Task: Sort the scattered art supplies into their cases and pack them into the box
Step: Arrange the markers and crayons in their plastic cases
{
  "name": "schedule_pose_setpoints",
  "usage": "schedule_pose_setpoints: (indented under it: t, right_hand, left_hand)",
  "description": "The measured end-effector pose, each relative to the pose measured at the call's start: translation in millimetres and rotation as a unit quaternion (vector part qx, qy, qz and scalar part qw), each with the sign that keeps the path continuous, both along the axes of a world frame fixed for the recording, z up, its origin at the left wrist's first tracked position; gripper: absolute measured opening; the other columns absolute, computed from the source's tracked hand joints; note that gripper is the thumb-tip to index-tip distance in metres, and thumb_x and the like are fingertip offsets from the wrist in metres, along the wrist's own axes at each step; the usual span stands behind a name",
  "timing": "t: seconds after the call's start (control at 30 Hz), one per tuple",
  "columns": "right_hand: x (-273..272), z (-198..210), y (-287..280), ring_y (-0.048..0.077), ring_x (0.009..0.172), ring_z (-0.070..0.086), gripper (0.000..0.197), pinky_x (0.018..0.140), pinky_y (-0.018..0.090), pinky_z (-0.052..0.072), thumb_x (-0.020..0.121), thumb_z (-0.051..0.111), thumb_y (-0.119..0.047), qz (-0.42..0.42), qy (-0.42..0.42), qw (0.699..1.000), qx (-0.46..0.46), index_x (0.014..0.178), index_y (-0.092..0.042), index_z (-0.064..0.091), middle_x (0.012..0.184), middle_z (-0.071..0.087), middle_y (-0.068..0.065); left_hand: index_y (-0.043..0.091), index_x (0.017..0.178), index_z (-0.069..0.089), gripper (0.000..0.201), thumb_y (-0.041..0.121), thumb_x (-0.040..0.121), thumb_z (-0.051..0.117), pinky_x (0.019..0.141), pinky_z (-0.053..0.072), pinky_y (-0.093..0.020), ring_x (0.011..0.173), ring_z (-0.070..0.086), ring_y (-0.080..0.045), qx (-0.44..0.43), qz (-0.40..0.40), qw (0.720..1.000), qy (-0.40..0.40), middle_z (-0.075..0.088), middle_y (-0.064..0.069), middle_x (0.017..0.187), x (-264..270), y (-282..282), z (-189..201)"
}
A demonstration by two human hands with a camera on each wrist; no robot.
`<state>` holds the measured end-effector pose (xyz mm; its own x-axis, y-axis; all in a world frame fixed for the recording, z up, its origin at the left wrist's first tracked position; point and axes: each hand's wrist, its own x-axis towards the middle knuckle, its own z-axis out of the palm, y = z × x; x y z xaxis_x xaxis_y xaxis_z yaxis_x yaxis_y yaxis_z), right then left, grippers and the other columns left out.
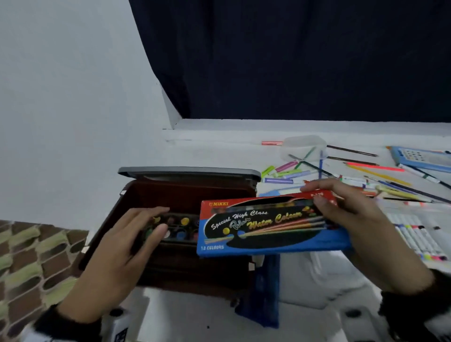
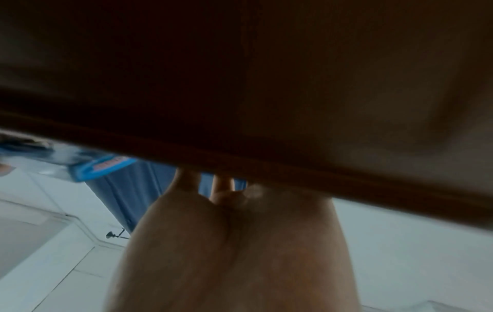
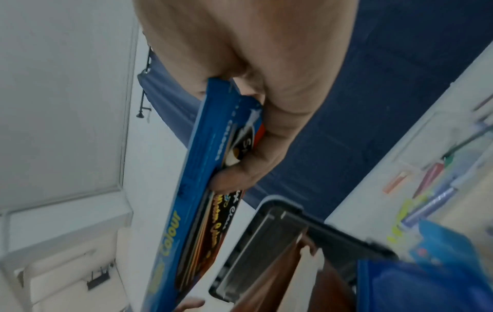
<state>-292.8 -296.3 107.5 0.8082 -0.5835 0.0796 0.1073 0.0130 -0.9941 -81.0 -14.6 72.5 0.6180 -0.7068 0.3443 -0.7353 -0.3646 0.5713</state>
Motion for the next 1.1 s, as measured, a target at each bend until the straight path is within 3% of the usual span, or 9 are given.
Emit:
schedule_pose_setpoints:
  t: [0.13,0.23,0.3,0.47,0.67,0.8,0.87,1.03,1.1]
  right_hand:
    - [26.1,-18.1,41.2,0.026,0.097,0.070,0.013,0.084,0.046,0.057,0.090,0.060,-0.022,0.023,0.061,0.997,-0.033,0.101,-0.021,0.067,0.101,0.071,0.007]
    - [43.6,-23.7,61.4,0.015,0.093,0.070,0.011,0.073,0.029,0.057,0.093,0.063,-0.019,0.060,0.123,0.985,-0.106,0.104,-0.022,0.065,0.101,0.068,-0.002]
    - [54.1,-22.6,71.2,0.010,0.087,0.067,0.011,0.071,0.022,0.053,0.093,0.065,-0.022,0.071,0.157,0.966,-0.194,0.103,-0.026,0.065,0.097,0.067,-0.008]
    - [77.3,-19.3,88.0,0.003,0.093,0.057,0.020,0.084,0.021,0.047,0.088,0.068,-0.031,0.085,0.231,0.882,-0.403,0.107,-0.029,0.068,0.104,0.056,-0.012]
    - [94.4,-28.2,106.5,0.015,0.112,0.049,0.033,0.093,0.026,0.035,0.090,0.058,-0.028,0.183,0.260,0.743,-0.588,0.122,-0.025,0.064,0.123,0.056,-0.005]
    - [103.1,-37.4,104.0,0.023,0.117,0.052,0.028,0.092,0.040,0.047,0.088,0.057,-0.035,0.223,0.318,0.686,-0.615,0.114,-0.028,0.064,0.122,0.062,-0.002]
    - [106.1,-39.5,104.2,0.024,0.112,0.057,0.026,0.088,0.038,0.044,0.091,0.054,-0.041,0.241,0.346,0.644,-0.638,0.113,-0.029,0.062,0.118,0.064,-0.001]
    - [109.4,-41.5,107.3,0.021,0.118,0.050,0.035,0.088,0.038,0.040,0.095,0.046,-0.049,0.264,0.350,0.631,-0.640,0.125,-0.035,0.058,0.124,0.051,-0.001]
    - [109.9,-42.3,106.0,0.020,0.112,0.055,0.034,0.085,0.036,0.043,0.095,0.044,-0.049,0.266,0.344,0.631,-0.642,0.120,-0.034,0.060,0.118,0.058,-0.004]
  left_hand:
    - [0.031,0.128,0.059,0.040,0.051,0.098,0.042,0.095,0.038,-0.007,0.116,0.057,-0.001,0.007,-0.037,0.999,-0.004,0.057,0.019,0.121,20.8,16.6,-3.6]
    - [0.029,0.131,0.058,0.042,0.051,0.098,0.042,0.093,0.038,-0.006,0.115,0.056,0.000,0.026,-0.047,0.998,-0.018,0.056,0.021,0.121,33.6,25.7,-0.6]
    - [0.029,0.133,0.057,0.048,0.056,0.097,0.039,0.093,0.044,-0.014,0.115,0.055,-0.001,0.057,-0.057,0.996,-0.024,0.055,0.021,0.122,42.2,29.6,-0.7]
    - [0.032,0.134,0.054,0.054,0.063,0.099,0.028,0.090,0.052,-0.033,0.108,0.056,-0.005,0.122,-0.077,0.989,-0.039,0.054,0.018,0.121,50.7,32.1,-9.4]
    - [0.039,0.135,0.048,0.052,0.067,0.097,0.025,0.088,0.051,-0.029,0.107,0.053,-0.003,0.137,-0.074,0.988,-0.022,0.049,0.022,0.119,53.3,33.5,-14.1]
    - [0.045,0.133,0.045,0.049,0.069,0.096,0.022,0.083,0.049,-0.028,0.101,0.053,-0.004,0.166,-0.068,0.983,-0.034,0.051,0.023,0.113,54.1,33.6,-13.3]
    - [0.046,0.132,0.044,0.049,0.069,0.096,0.020,0.080,0.047,-0.025,0.097,0.052,-0.003,0.182,-0.065,0.980,-0.047,0.052,0.023,0.109,54.3,33.7,-13.2]
    - [0.045,0.132,0.045,0.051,0.070,0.096,0.019,0.079,0.048,-0.028,0.098,0.053,-0.005,0.198,-0.055,0.978,-0.045,0.055,0.021,0.106,53.9,36.0,-10.2]
    - [0.043,0.131,0.046,0.053,0.070,0.095,0.018,0.080,0.049,-0.031,0.099,0.054,-0.007,0.196,-0.052,0.978,-0.042,0.056,0.019,0.106,53.4,34.5,-9.6]
